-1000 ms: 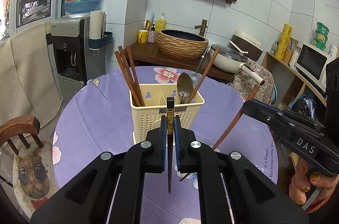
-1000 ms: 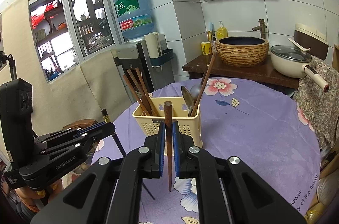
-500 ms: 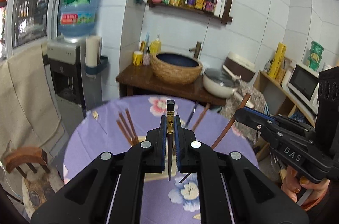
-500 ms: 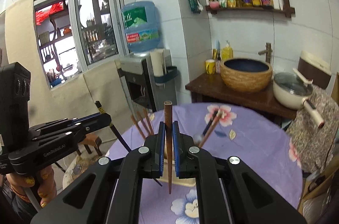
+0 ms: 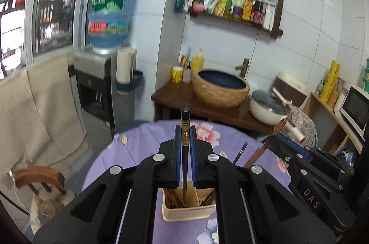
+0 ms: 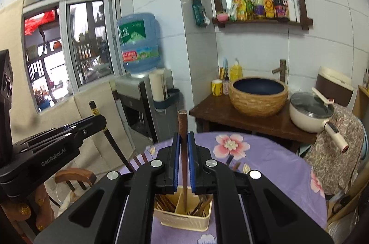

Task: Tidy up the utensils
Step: 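Open both tools to release the chopsticks and withdraw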

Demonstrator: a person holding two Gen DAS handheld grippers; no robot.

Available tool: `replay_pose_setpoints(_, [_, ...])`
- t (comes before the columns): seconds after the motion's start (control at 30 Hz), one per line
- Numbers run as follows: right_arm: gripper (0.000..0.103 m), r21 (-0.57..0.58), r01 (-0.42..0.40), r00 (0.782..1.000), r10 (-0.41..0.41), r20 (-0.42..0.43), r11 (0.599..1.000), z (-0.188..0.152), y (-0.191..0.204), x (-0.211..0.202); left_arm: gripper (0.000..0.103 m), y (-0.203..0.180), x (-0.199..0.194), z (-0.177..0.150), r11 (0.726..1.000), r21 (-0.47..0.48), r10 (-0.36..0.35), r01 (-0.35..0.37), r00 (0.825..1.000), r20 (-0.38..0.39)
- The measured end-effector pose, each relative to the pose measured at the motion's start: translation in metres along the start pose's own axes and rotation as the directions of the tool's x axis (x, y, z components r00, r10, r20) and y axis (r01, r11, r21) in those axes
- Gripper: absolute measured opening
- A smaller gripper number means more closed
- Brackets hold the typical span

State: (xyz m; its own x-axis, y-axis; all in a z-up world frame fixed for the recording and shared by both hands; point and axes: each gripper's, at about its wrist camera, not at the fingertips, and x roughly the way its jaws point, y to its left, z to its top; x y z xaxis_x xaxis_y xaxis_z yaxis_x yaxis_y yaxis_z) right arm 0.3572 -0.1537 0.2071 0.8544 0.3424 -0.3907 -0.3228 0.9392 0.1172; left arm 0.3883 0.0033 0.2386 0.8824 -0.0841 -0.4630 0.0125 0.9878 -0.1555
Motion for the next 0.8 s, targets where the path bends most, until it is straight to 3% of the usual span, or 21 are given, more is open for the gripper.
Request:
replay_pose_setpoints(0.27, [0.007,0.017,0.022,0.996,-0.020,-0.087,1.000,-0.043,-0.005,0.038,0.007,0.011,0.063,-0.063,1.000,-0.014,0.021,-0.023,0.992,-0.125])
replay_pose_setpoints(0.57, [0.008,0.028,0.010,0.996,-0.008,-0.090,1.000,-0.048,-0.007,0.042,0.007,0.009,0.076,-0.086,0.999,0.019,0.028,-0.026,0.990,-0.136])
replay_pose_setpoints(0.63, [0.020,0.024,-0.001,0.997,0.003,-0.081,1.000,-0.050,-0.008,0.041,0.007,0.009,0.069,-0.086,1.000,0.022,0.019,-0.016,0.992,-0.125])
replay_pose_setpoints(0.7, [0.046,0.040,0.005,0.998,-0.003,-0.055,0.999,-0.052,-0.013,0.035,0.008,0.011,0.059,-0.088,1.000,0.019,0.007,-0.005,0.994,-0.108])
replay_pose_setpoints(0.77, [0.048,0.057,0.002,1.000,-0.001,-0.021,0.998,-0.055,-0.017,0.025,0.010,0.011,0.048,-0.092,0.999,0.033,0.006,-0.004,0.997,-0.083])
replay_pose_setpoints(0.8, [0.049,0.056,0.000,1.000,0.000,-0.009,0.998,-0.057,-0.017,0.020,0.017,0.011,0.041,-0.095,0.999,0.042,0.008,-0.005,0.998,-0.067])
